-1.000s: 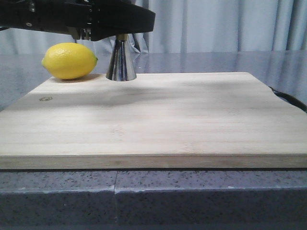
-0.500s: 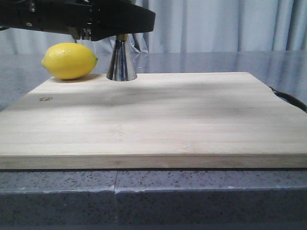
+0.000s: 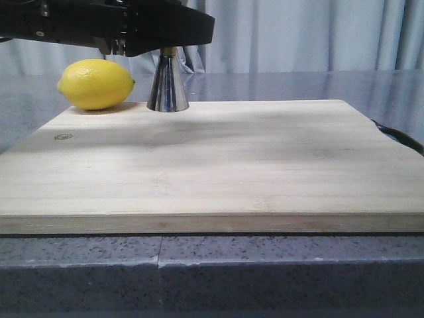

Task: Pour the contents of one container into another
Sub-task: 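Tilt the beaker with the right gripper, pouring liquid into the jigger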

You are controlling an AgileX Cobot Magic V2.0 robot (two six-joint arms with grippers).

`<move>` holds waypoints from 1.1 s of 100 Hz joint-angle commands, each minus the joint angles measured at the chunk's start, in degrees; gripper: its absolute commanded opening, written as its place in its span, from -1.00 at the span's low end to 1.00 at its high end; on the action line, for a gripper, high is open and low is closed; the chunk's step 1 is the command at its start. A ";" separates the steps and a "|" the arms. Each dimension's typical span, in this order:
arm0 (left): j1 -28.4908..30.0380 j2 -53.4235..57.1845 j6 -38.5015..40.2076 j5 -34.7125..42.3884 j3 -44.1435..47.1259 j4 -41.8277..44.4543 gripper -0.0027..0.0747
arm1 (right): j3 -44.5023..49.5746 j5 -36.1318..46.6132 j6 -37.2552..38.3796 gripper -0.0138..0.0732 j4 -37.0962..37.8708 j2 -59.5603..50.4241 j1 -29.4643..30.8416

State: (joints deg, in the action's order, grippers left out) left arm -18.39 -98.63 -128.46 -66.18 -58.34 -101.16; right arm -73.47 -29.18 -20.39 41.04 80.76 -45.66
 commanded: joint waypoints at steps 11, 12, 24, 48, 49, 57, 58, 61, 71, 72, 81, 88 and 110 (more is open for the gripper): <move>-0.53 2.43 0.45 -5.43 -1.69 -4.74 -0.25 | -2.22 3.47 -1.35 0.01 4.75 -1.70 -0.95; -0.53 2.43 0.45 -5.43 -1.69 -4.74 -0.25 | -2.22 3.47 -1.35 0.01 4.75 -1.70 -0.95; -0.53 2.43 0.45 -5.43 -1.69 -4.74 -0.25 | -2.22 3.47 -1.87 0.01 5.42 -1.70 -0.95; -0.53 2.43 0.45 -5.43 -1.69 -4.74 -0.25 | -2.22 3.68 -3.96 0.01 6.35 -1.70 -0.95; -0.53 2.43 0.45 -5.43 -1.69 -4.74 -0.25 | -2.22 3.68 -3.96 0.01 6.35 -1.70 -0.95; -0.53 2.43 0.45 -5.43 -1.69 -4.74 -0.25 | -2.22 3.68 -4.05 0.01 7.02 -1.70 -0.95; -0.53 2.43 0.45 -5.43 -1.69 -4.74 -0.25 | -2.22 3.68 -4.10 0.01 7.13 -1.70 -0.95; -0.53 2.43 0.45 -5.43 -1.69 -4.74 -0.25 | -2.22 3.68 -4.10 0.01 7.47 -1.70 -0.95; -0.53 2.43 0.45 -5.43 -1.69 -4.74 -0.25 | -2.22 3.81 -4.10 0.01 8.75 -1.58 -0.95; -0.53 2.43 0.45 -5.43 -1.69 -4.74 -0.25 | -2.22 3.81 -4.10 0.01 8.83 -1.48 -0.95; -0.53 2.43 0.45 -5.43 -1.69 -4.74 -0.25 | -2.22 3.81 -4.10 0.01 9.79 -1.49 -0.95; -0.53 2.43 0.45 -5.43 -1.69 -4.74 -0.25 | -2.22 4.25 -4.10 0.01 10.33 -1.49 -0.95; -0.53 2.43 0.45 -5.43 -1.69 -4.74 -0.25 | -2.22 5.77 -4.10 0.01 13.25 -1.49 -0.95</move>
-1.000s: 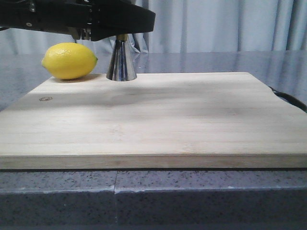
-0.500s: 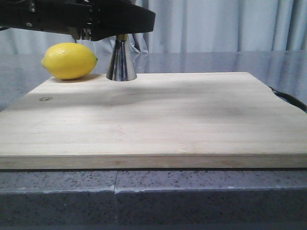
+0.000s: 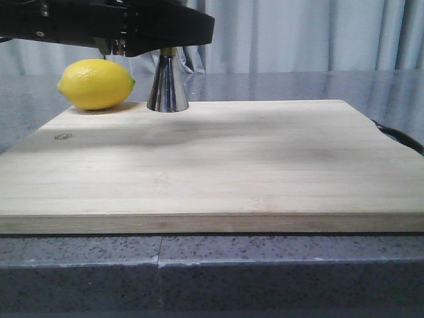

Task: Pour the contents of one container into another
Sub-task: 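Tilt the beaker with the right gripper, pouring liquid into the jigger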

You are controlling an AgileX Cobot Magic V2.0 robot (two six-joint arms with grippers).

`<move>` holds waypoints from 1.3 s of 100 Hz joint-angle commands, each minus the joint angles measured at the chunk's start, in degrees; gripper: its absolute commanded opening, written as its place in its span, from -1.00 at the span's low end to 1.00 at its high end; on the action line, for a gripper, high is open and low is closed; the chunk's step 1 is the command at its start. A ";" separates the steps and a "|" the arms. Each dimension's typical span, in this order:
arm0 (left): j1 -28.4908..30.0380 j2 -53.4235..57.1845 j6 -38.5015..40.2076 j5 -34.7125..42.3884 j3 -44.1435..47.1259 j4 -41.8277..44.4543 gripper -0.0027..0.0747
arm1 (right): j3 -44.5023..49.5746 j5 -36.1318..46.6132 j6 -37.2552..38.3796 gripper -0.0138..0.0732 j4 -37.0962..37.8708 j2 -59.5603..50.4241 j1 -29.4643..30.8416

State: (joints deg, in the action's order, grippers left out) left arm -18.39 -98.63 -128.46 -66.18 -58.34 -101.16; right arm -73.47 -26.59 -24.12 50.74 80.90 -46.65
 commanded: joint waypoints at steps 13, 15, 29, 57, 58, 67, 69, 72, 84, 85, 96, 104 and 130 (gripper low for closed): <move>-0.53 2.43 0.45 -5.43 -1.69 -4.74 -0.25 | -2.22 3.19 -0.37 0.01 4.10 -1.63 0.03; -0.53 2.43 0.45 -5.43 -1.69 -4.74 -0.25 | -2.22 3.19 -0.37 0.01 4.10 -1.63 0.03; -0.53 2.43 0.45 -5.43 -1.69 -4.74 -0.25 | -2.22 3.19 -0.37 0.01 4.80 -1.63 0.03; -0.53 2.43 0.45 -5.43 -1.69 -4.74 -0.25 | -2.22 3.19 -0.37 0.01 7.00 -1.63 0.03; -0.53 2.43 0.45 -5.43 -1.69 -4.74 -0.25 | -2.22 3.19 -0.37 0.01 6.98 -1.63 0.03; -0.53 2.43 0.45 -5.43 -1.69 -4.74 -0.25 | -2.22 3.19 -0.37 0.01 7.40 -1.63 0.03; -0.53 2.43 0.45 -5.43 -1.69 -4.74 -0.25 | -2.22 3.19 -0.37 0.01 7.40 -1.63 0.03; -0.53 2.43 0.45 -5.43 -1.69 -4.74 -0.25 | -2.22 3.19 -0.37 0.01 7.51 -1.63 0.03; -0.53 2.43 0.45 -5.43 -1.69 -4.74 -0.25 | -2.22 3.26 -0.37 0.01 8.13 -1.63 0.03; -0.53 2.43 0.45 -5.43 -1.69 -4.74 -0.25 | -2.22 3.26 -0.37 0.01 8.13 -1.63 0.03; -0.53 2.43 0.45 -5.43 -1.69 -4.74 -0.25 | -2.22 3.26 -0.37 0.01 8.52 -1.63 0.03; -0.53 2.43 0.45 -5.43 -1.69 -4.74 -0.25 | -2.22 3.26 -0.37 0.01 8.60 -1.63 0.03; -0.53 2.43 0.45 -5.43 -1.69 -4.74 -0.25 | -2.22 3.26 -0.46 0.01 9.31 -1.61 0.03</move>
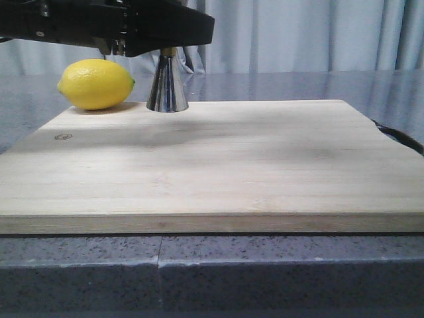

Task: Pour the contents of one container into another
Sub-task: 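Tilt the beaker with the right gripper, pouring liquid into the jigger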

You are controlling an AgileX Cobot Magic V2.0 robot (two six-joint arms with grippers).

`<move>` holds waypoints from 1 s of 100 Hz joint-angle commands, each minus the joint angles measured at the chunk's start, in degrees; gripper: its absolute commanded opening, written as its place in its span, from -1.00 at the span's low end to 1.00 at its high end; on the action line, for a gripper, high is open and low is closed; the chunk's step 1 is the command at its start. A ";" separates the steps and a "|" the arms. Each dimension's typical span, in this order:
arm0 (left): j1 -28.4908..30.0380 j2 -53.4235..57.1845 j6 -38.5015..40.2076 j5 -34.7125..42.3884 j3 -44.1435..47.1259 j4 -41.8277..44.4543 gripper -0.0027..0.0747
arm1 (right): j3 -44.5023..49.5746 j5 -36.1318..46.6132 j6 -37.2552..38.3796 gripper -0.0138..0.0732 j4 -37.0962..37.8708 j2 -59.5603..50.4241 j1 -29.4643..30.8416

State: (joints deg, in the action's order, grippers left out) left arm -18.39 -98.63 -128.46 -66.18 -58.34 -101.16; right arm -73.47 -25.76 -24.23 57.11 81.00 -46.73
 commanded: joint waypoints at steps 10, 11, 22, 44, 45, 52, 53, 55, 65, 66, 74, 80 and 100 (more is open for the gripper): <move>-0.53 2.43 0.45 -5.43 -1.69 -4.74 -0.25 | -2.22 2.48 -0.35 0.01 3.06 -1.71 0.12; -0.53 2.43 0.45 -5.43 -1.69 -4.74 -0.25 | -2.22 2.48 -0.35 0.01 3.06 -1.71 0.12; -0.53 2.43 0.45 -5.43 -1.69 -4.74 -0.25 | -2.22 2.48 -0.39 0.01 3.40 -1.71 0.12; -0.53 2.43 0.45 -5.43 -1.69 -4.74 -0.25 | -2.22 2.48 -2.26 0.01 3.54 -1.71 0.12; -0.53 2.43 0.45 -5.43 -1.69 -4.74 -0.25 | -2.22 2.48 -2.26 0.01 3.54 -1.71 0.12; -0.53 2.43 0.45 -5.43 -1.69 -4.74 -0.25 | -2.22 2.48 -2.26 0.01 3.54 -1.71 0.12; -0.53 2.43 0.45 -5.43 -1.69 -4.74 -0.25 | -2.22 2.48 -2.26 0.01 3.54 -1.71 0.12; -0.53 2.43 0.45 -5.43 -1.69 -4.74 -0.25 | -2.22 2.48 -2.26 0.01 3.65 -1.71 0.12; -0.53 2.43 0.45 -5.43 -1.69 -4.74 -0.25 | -2.22 2.48 -2.26 0.01 4.04 -1.71 0.12; -0.53 2.43 0.45 -5.43 -1.69 -4.74 -0.25 | -2.22 2.48 -2.26 0.01 4.14 -1.71 0.12; -0.53 2.43 0.45 -5.43 -1.69 -4.74 -0.25 | -2.22 2.57 -2.26 0.01 4.83 -1.71 0.12; -0.53 2.43 0.45 -5.43 -1.69 -4.74 -0.25 | -2.22 2.57 -2.26 0.01 5.05 -1.71 0.12; -0.53 2.43 0.45 -5.43 -1.69 -4.74 -0.25 | -2.22 2.57 -2.26 0.01 5.28 -1.71 0.12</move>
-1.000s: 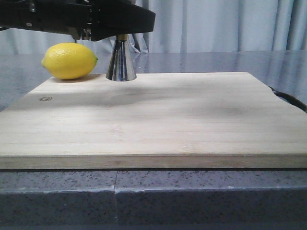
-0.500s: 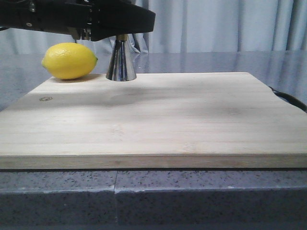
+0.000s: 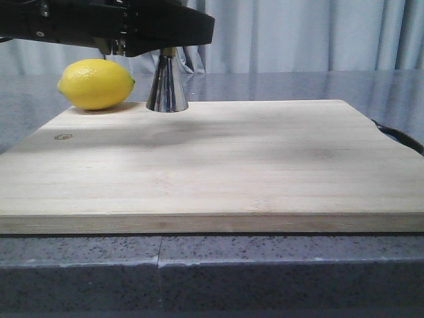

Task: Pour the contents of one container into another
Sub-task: 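Tilt the beaker with the right gripper, pouring liquid into the jigger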

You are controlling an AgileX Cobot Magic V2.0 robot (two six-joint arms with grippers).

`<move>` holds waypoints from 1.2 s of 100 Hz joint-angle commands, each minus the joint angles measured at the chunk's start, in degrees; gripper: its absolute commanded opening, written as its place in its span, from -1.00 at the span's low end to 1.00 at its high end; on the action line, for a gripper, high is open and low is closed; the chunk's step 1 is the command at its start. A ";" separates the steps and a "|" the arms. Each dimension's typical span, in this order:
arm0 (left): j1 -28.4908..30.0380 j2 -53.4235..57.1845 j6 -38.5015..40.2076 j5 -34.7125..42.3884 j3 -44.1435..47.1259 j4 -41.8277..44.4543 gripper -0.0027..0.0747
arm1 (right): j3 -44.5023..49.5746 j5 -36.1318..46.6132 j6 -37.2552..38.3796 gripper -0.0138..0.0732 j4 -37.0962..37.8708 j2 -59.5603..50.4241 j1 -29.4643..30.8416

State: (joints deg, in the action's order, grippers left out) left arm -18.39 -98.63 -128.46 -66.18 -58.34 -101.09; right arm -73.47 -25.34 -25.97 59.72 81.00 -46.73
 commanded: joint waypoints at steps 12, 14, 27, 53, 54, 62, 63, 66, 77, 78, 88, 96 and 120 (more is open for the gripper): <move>-0.53 2.43 0.45 -5.43 -1.69 -4.81 -0.25 | -2.22 2.15 -0.52 0.01 3.05 -1.71 0.12; -0.53 2.43 0.45 -5.43 -1.69 -4.81 -0.25 | -2.22 2.15 -0.52 0.01 3.05 -1.71 0.12; -0.53 2.43 0.45 -5.43 -1.69 -4.81 -0.25 | -2.22 2.29 -0.52 0.01 3.66 -1.71 0.12; -0.53 2.43 0.45 -5.43 -1.69 -4.81 -0.25 | -2.22 2.29 -0.52 0.01 3.71 -1.71 0.12; -0.53 2.43 0.45 -5.43 -1.69 -4.81 -0.25 | -2.22 2.29 -0.52 0.01 3.71 -1.71 0.12; -0.53 2.43 0.45 -5.43 -1.69 -4.81 -0.25 | -2.22 2.29 -0.52 0.01 3.71 -1.71 0.12; -0.53 2.43 0.45 -5.43 -1.69 -4.81 -0.25 | -2.22 2.29 -0.52 0.01 3.71 -1.71 0.12; -0.53 2.43 0.45 -5.43 -1.69 -4.81 -0.25 | -2.22 2.29 -0.52 0.01 3.71 -1.71 0.12; -0.53 2.43 0.45 -5.43 -1.69 -4.81 -0.25 | -2.22 2.29 -0.52 0.01 3.71 -1.71 0.12; -0.53 2.43 0.45 -5.43 -1.69 -4.81 -0.25 | -2.22 2.29 -0.52 0.01 3.71 -1.71 0.12; -0.53 2.43 0.45 -5.43 -1.69 -4.81 -0.25 | -2.22 2.29 -0.52 0.01 3.71 -1.71 0.12; -0.53 2.43 0.45 -5.43 -1.69 -4.81 -0.25 | -2.22 2.29 -0.52 0.01 3.71 -1.71 0.12; -0.53 2.43 0.45 -5.43 -1.69 -4.81 -0.25 | -2.22 1.19 9.94 0.01 -2.34 -1.71 0.12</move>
State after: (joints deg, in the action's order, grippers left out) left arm -18.39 -98.63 -128.46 -66.18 -58.34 -101.09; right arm -73.47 -25.42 -21.24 56.89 81.00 -46.73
